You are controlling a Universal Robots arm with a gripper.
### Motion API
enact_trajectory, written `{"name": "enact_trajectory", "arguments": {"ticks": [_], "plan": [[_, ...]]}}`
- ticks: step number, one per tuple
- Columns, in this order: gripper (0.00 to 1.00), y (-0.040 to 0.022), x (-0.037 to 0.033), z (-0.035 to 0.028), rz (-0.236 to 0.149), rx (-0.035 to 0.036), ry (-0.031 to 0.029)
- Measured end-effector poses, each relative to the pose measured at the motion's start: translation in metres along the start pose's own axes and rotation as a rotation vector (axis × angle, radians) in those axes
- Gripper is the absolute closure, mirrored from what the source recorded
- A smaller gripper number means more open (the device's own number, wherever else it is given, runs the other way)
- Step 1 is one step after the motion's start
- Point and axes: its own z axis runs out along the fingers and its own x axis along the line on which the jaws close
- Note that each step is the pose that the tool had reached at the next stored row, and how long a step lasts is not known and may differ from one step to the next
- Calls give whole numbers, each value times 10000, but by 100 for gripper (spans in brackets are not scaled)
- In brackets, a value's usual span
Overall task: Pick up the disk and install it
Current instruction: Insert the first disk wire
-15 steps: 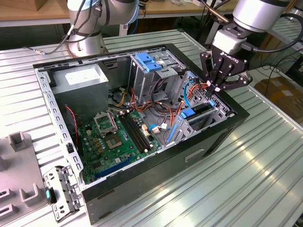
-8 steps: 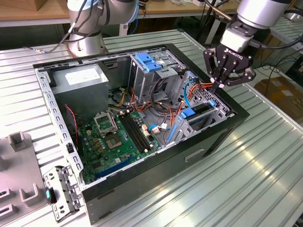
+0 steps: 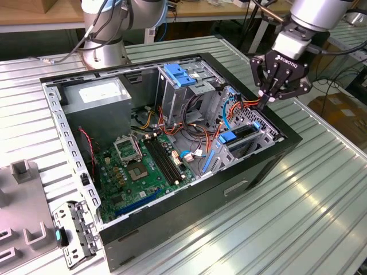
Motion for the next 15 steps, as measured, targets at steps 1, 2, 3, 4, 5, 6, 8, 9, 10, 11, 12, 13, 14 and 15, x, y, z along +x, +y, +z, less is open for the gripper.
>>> {"name": "enact_trajectory", "arguments": {"ticks": [1,2,3,4,5,6,8,9,10,11,12,13,14,15], "plan": [[89,-23,4,-1,-87,1,4],[89,-40,8,0,-233,6,4],[89,-43,9,0,-354,9,5],[89,-44,10,0,-529,14,7],[89,-49,12,0,-814,21,13],[89,-53,13,0,-1002,26,16],[89,-72,20,0,-1283,33,22],[89,-92,17,-1,-1332,35,21],[89,-108,11,-1,-1362,35,22],[89,-133,-1,-2,-1404,36,23],[89,-154,-13,-3,-1447,37,24],[89,-172,-23,-3,-1493,39,24],[89,-194,-33,-4,-1550,40,25],[89,-205,-41,-4,-1635,42,27]]}}
